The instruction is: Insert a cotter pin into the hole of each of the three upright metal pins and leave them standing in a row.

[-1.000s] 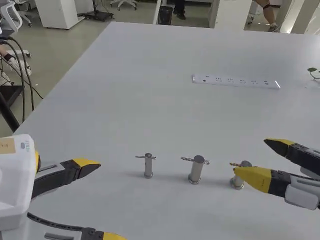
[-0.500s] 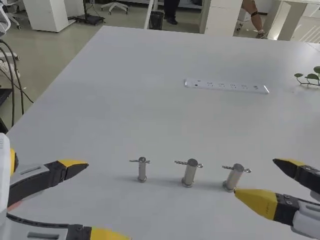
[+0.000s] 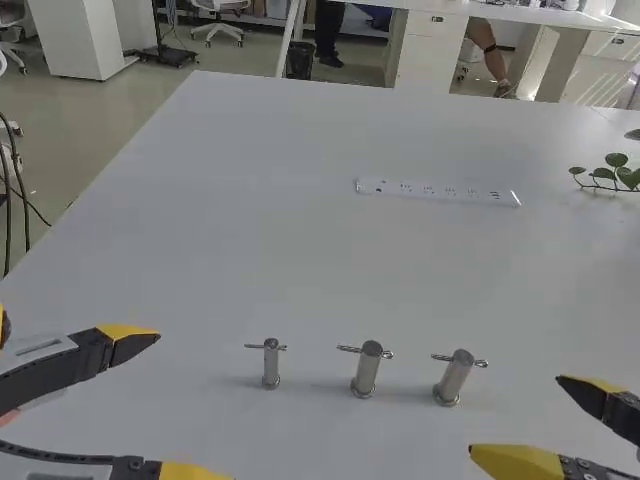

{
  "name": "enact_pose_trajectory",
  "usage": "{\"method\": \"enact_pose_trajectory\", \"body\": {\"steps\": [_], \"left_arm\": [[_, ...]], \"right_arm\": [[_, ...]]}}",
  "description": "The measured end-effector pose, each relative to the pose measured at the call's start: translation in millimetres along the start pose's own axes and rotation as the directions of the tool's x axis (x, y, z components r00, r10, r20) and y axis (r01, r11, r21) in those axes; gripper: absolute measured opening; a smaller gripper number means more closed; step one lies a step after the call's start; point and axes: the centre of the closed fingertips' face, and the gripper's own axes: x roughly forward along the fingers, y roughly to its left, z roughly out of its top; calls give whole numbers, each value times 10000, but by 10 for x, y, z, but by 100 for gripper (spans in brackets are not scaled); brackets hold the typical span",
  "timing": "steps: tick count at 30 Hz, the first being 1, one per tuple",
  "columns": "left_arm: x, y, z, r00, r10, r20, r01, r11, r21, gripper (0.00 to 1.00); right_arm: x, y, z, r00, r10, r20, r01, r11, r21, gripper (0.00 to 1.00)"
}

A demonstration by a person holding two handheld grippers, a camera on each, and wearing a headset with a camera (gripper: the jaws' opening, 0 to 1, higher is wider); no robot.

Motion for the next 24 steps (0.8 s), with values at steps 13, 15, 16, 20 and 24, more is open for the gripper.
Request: {"method": "enact_pose_trajectory", "body": {"steps": [13,15,16,20,24], "left_arm": [[-2,17,-117,10000,73,-41,-75,9991,-410,94],[-6,11,-129,10000,52,-55,-55,9990,-441,94],[-9,9,-133,10000,44,-54,-46,9990,-445,94],[-21,18,-158,9999,22,-114,-27,9990,-449,94],[-26,35,-174,9999,41,-121,-47,9988,-492,94]], "right_arm": [[-56,41,-180,9987,-263,-444,286,9983,513,98],[-56,48,-207,9981,-299,-542,325,9984,468,98],[-56,48,-215,9979,-313,-559,340,9982,489,98],[-51,61,-246,9977,-361,-581,397,9972,626,98],[-43,87,-278,9971,-353,-672,396,9972,633,98]]}}
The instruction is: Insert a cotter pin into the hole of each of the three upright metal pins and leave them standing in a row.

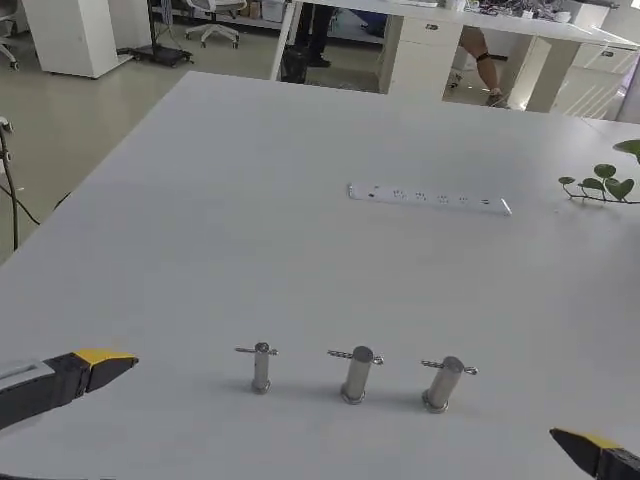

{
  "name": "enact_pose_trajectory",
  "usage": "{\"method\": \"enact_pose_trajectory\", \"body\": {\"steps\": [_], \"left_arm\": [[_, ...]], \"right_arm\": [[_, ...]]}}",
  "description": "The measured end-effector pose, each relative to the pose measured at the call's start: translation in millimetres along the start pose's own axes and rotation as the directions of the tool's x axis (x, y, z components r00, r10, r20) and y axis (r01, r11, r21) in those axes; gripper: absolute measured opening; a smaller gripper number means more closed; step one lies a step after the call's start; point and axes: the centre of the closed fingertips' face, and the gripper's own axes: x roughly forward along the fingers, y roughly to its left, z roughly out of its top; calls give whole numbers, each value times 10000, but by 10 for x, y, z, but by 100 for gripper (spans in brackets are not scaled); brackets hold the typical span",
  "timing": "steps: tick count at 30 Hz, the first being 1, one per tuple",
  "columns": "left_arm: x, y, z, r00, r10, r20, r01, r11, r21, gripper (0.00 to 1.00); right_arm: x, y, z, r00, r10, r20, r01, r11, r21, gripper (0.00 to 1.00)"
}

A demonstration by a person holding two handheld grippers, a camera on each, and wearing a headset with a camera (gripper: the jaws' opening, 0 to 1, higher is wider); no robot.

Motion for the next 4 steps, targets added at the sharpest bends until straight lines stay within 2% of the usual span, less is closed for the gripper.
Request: {"method": "enact_pose_trajectory", "body": {"steps": [4], "left_arm": [[20,8,-22,9999,-52,-129,53,9999,89,94]], "right_arm": [[15,-1,-26,9999,3,-103,-3,10000,8,98]]}}
